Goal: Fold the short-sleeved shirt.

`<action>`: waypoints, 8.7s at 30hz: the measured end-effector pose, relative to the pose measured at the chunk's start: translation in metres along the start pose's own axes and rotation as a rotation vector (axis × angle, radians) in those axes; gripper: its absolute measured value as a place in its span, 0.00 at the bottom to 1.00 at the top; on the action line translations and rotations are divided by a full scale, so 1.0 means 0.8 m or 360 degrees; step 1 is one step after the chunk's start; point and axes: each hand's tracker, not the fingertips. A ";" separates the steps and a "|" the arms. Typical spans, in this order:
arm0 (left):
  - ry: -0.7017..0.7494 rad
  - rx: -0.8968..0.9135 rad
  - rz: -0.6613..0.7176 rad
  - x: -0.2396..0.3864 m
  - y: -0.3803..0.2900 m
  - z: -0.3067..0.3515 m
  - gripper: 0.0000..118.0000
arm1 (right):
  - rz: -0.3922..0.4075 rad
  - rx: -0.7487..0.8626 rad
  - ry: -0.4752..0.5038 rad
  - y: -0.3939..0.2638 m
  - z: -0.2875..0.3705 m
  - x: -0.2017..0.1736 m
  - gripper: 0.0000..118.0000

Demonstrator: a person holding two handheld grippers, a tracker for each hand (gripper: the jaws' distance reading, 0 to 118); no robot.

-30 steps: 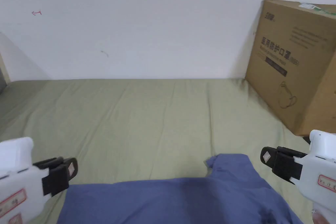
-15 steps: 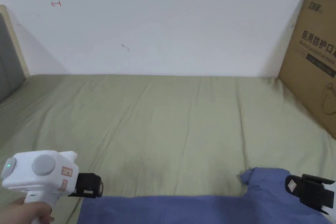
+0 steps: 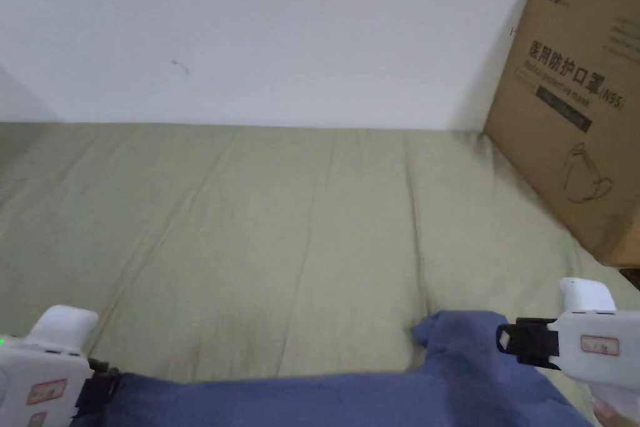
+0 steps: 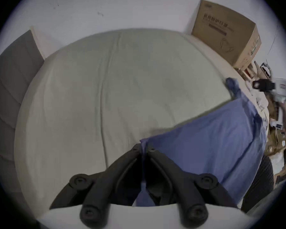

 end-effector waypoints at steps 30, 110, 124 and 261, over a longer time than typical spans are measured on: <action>-0.0094 0.0508 0.0407 -0.026 0.029 0.081 0.01 | -0.0049 0.0206 -0.0133 0.078 0.044 0.011 0.00; -0.1568 0.0079 0.1451 -0.122 -0.267 -0.054 0.76 | 0.0228 0.0529 -0.0039 -0.092 0.213 -0.178 0.00; -0.0275 0.0087 0.0875 -0.054 -0.205 0.097 0.03 | 0.0313 0.0476 0.0020 -0.098 0.217 -0.182 0.00; -0.0705 -0.0330 0.0084 0.315 -0.080 -0.044 0.02 | 0.0121 0.0322 0.0133 -0.157 0.232 -0.127 0.00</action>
